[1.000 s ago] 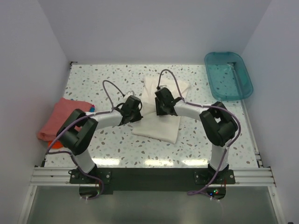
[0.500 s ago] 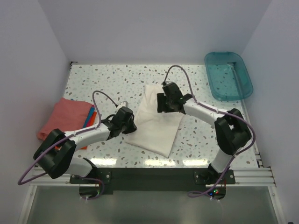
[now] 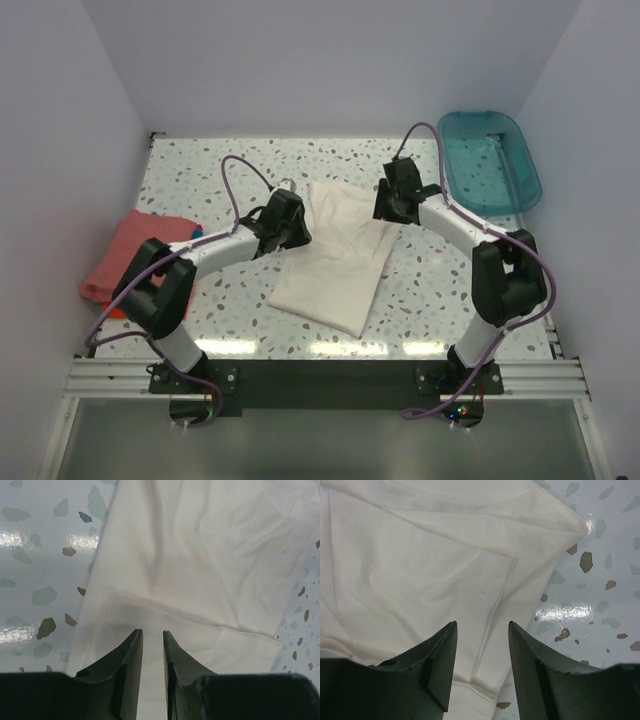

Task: Fold and stack the t-shirts
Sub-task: Fold the tshirt, then neatly place the folded tshirt to the corner

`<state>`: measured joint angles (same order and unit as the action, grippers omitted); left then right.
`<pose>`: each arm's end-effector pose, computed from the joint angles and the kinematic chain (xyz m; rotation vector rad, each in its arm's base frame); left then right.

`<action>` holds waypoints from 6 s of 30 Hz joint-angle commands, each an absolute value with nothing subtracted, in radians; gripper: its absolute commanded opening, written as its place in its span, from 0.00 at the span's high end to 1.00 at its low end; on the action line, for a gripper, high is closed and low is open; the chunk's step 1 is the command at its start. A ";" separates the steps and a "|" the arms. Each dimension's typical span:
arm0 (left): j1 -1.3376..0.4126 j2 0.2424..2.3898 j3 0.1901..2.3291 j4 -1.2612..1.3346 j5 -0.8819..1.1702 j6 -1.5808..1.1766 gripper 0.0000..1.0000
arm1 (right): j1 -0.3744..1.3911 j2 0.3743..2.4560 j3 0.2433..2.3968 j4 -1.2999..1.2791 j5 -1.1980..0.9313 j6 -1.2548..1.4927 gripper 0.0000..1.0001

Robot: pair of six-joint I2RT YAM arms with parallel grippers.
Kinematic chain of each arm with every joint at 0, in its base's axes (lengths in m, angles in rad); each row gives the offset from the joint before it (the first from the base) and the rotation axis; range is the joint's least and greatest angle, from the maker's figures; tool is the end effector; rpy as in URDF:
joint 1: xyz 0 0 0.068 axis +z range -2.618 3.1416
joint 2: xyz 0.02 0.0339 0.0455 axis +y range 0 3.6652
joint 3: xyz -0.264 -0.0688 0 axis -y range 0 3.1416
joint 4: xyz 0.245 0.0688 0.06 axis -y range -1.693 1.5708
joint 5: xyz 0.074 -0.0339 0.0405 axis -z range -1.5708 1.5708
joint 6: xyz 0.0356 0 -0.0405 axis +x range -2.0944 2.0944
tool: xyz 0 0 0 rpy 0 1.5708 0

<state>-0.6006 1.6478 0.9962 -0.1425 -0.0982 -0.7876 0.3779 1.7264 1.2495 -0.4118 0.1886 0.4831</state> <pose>0.2892 -0.1939 0.1978 -0.2755 2.4148 -0.5442 0.3508 0.1321 0.2306 0.2103 2.4348 0.1518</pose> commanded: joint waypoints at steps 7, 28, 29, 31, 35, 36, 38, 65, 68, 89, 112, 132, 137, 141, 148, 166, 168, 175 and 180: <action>-0.591 1.796 1.045 -0.155 -0.109 -0.816 0.73 | 0.325 1.885 1.304 -0.393 0.175 0.492 0.56; -0.518 1.503 0.887 -0.175 -0.037 -0.778 0.48 | 0.307 2.071 1.736 -0.472 0.095 0.339 0.12; -0.517 1.473 0.873 -0.175 -0.022 -0.766 0.46 | 0.301 2.042 1.738 -0.520 0.101 0.341 0.09; -0.518 1.445 0.824 -0.179 0.035 -0.735 0.39 | 0.296 1.947 1.697 -0.563 0.104 0.369 0.06; -0.538 1.376 0.738 -0.183 0.132 -0.719 0.37 | 0.298 1.741 1.447 -0.525 0.029 0.474 0.08; -0.548 1.367 0.704 -0.183 0.147 -0.718 0.37 | 0.299 1.688 1.377 -0.502 0.003 0.510 0.12; -0.572 1.345 0.677 -0.184 0.170 -0.719 0.37 | 0.308 1.561 1.166 -0.446 -0.046 0.535 0.22; -0.604 1.232 0.430 -0.166 0.232 -0.865 0.51 | 0.456 0.905 0.344 -0.390 -0.176 1.011 0.46; -0.603 1.244 0.425 -0.147 0.232 -0.873 0.51 | 0.456 0.928 0.341 -0.351 -0.193 1.025 0.46; -0.618 1.351 0.431 -0.031 0.244 -0.874 0.78 | 0.456 1.015 0.278 -0.192 -0.144 1.046 0.76; -0.687 0.893 0.506 -0.446 0.157 -0.882 1.00 | 0.520 0.629 0.514 -0.715 -0.207 0.683 1.00; -0.479 1.264 1.040 -0.384 0.121 -0.663 1.00 | 0.434 1.067 0.994 -0.560 -0.061 0.589 1.00; -0.436 1.376 1.158 -0.330 0.110 -0.658 1.00 | 0.325 1.192 1.066 -0.494 -0.133 0.592 1.00; -0.399 1.456 1.254 -0.287 0.109 -0.667 1.00 | 0.279 1.284 1.141 -0.460 -0.153 0.586 1.00; -0.333 1.669 1.387 -0.195 0.147 -0.687 1.00 | 0.209 1.543 1.356 -0.434 -0.195 0.587 1.00; -0.213 1.938 1.462 -0.060 0.241 -0.670 0.24 | 0.172 1.978 1.685 -0.515 -0.039 0.428 0.19; -0.222 1.916 1.390 -0.060 0.242 -0.657 0.22 | 0.195 1.954 1.634 -0.509 -0.020 0.417 0.18; -0.261 1.870 1.269 -0.063 0.268 -0.606 0.15 | 0.248 1.942 1.451 -0.426 -0.003 0.393 0.17; -0.291 1.925 1.289 -0.116 0.278 -0.580 0.14 | 0.249 1.985 1.440 -0.393 -0.003 0.380 0.13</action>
